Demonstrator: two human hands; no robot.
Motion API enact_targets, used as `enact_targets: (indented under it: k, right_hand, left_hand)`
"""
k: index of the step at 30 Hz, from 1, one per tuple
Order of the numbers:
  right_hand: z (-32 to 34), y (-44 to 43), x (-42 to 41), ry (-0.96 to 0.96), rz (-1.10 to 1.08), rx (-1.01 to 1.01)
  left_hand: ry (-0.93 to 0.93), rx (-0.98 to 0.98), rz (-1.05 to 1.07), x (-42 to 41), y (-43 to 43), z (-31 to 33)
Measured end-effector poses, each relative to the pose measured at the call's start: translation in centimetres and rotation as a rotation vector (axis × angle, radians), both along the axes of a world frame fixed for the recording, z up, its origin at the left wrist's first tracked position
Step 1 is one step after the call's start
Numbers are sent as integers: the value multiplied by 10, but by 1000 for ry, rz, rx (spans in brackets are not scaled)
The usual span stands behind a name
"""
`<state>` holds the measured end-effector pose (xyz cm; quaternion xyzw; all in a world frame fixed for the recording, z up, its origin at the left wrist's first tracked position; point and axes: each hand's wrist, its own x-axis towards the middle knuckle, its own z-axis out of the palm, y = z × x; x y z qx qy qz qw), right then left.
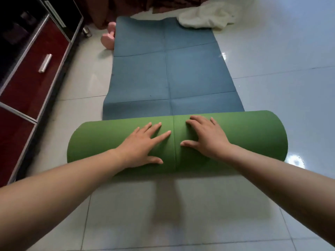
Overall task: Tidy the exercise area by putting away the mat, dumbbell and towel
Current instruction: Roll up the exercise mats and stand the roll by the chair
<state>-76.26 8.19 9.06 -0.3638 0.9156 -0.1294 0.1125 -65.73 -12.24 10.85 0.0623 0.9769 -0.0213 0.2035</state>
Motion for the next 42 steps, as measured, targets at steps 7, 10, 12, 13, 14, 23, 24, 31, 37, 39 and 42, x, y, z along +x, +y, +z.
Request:
enact_targets:
  k: [7, 10, 12, 13, 14, 23, 24, 31, 37, 39, 42]
  right_hand:
    - [5, -27, -2, 32, -150, 88]
    - [21, -33, 2, -8, -75, 181]
    - [34, -35, 2, -47, -52, 222]
    - [38, -34, 0, -62, -50, 239]
    - [41, -33, -2, -70, -46, 265]
    - [13, -38, -21, -85, -161, 262]
    - [11, -40, -25, -83, -167, 255]
    - [2, -45, -68, -107, -109, 163]
    - [1, -51, -91, -128, 45, 133]
    - [1, -50, -93, -119, 85, 103]
    - [1, -45, -93, -71, 124, 45]
  left_hand:
    - [-22, 122, -20, -37, -18, -16]
    - [18, 177, -11, -49, -27, -17]
    - [37, 211, 3, -53, -31, -17]
    - [46, 224, 10, -55, -32, -16]
    - [49, 233, 17, -57, -33, -16]
    - [123, 308, 123, -64, -46, -21]
    - [140, 300, 141, -63, -46, -21]
    - [127, 158, 132, -58, -51, -17]
    - [13, 89, 152, -64, -55, -12]
    - [-3, 70, 162, -69, -53, -10]
    - [-48, 44, 182, -80, -49, 4]
